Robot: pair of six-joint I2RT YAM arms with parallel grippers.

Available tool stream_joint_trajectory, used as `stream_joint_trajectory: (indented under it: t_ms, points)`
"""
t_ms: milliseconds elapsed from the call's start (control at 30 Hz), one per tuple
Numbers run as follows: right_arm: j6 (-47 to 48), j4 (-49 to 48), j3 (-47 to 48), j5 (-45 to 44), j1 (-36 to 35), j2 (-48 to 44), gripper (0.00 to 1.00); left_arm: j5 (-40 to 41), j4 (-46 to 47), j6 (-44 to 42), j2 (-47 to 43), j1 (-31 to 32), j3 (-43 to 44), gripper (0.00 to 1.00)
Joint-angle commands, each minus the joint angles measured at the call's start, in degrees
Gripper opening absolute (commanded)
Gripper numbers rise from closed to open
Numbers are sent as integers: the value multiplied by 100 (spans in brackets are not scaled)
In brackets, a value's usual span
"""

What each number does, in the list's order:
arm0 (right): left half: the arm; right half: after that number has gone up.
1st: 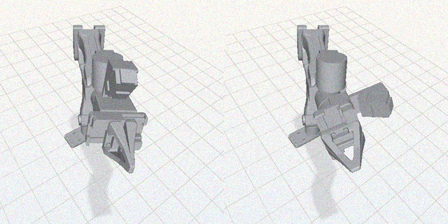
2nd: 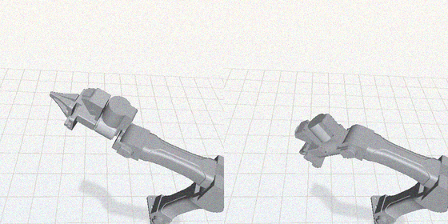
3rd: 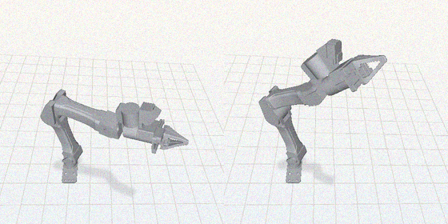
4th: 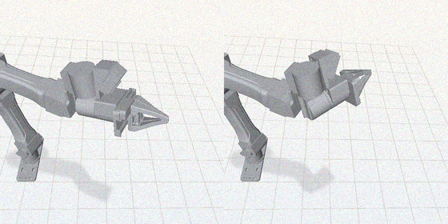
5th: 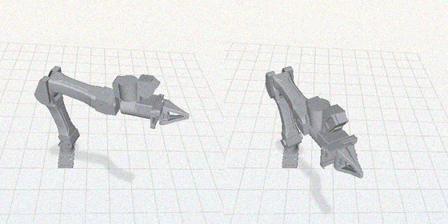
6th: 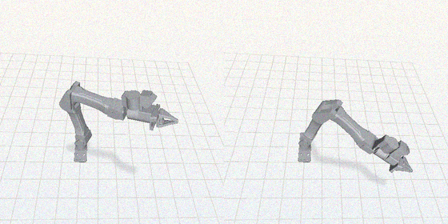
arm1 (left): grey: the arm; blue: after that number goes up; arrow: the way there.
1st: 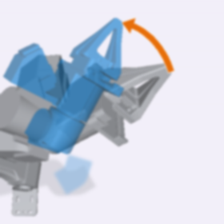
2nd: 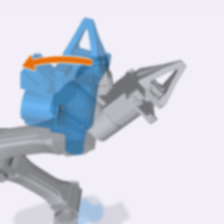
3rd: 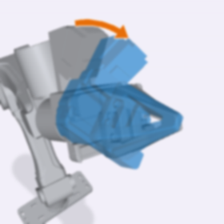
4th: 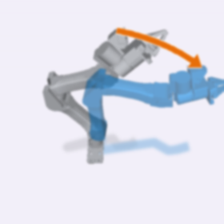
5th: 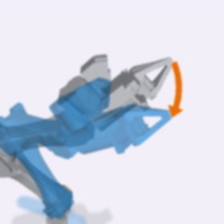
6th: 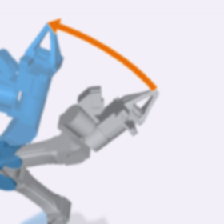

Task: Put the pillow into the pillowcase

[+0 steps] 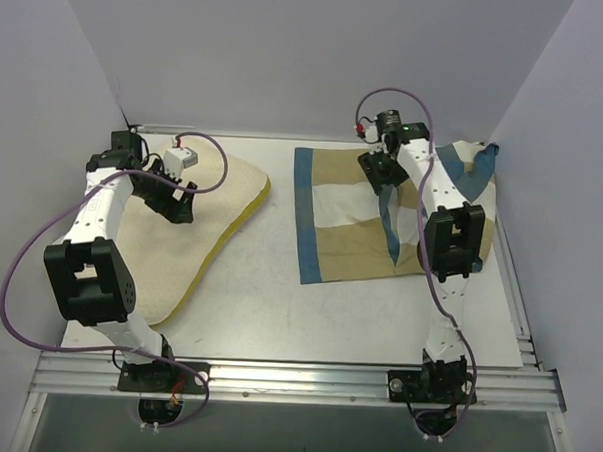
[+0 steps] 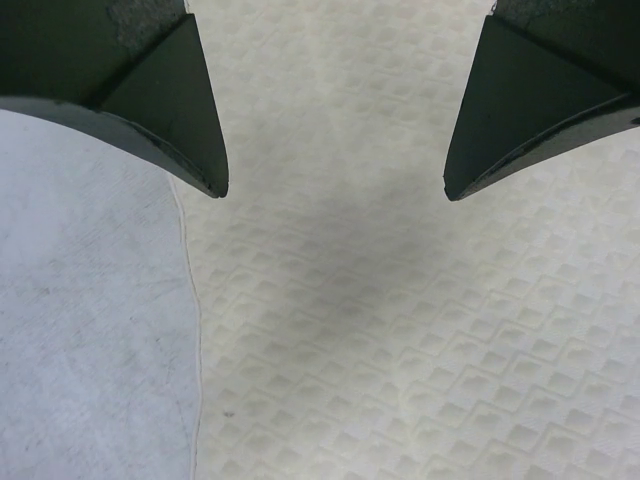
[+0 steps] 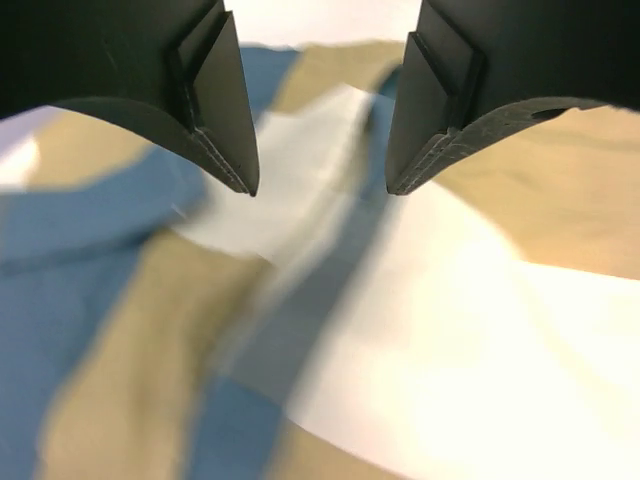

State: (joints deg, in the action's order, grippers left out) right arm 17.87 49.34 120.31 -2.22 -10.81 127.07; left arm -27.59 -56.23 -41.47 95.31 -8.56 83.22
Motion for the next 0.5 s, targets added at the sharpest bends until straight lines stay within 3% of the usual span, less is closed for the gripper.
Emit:
stream_joint_trajectory:
  t_ms: [0,300,467]
  points:
    - [-477,58,343,538,-237,430,53,-352,261,947,-38,-6,239,97]
    - [-987,-83,573,1100,-746,1347,51,79,780,2029,-74,-111,177,97]
    - [-365,241,-59,1092,-1247,1339,56,17,780,2433,163,-199,326,97]
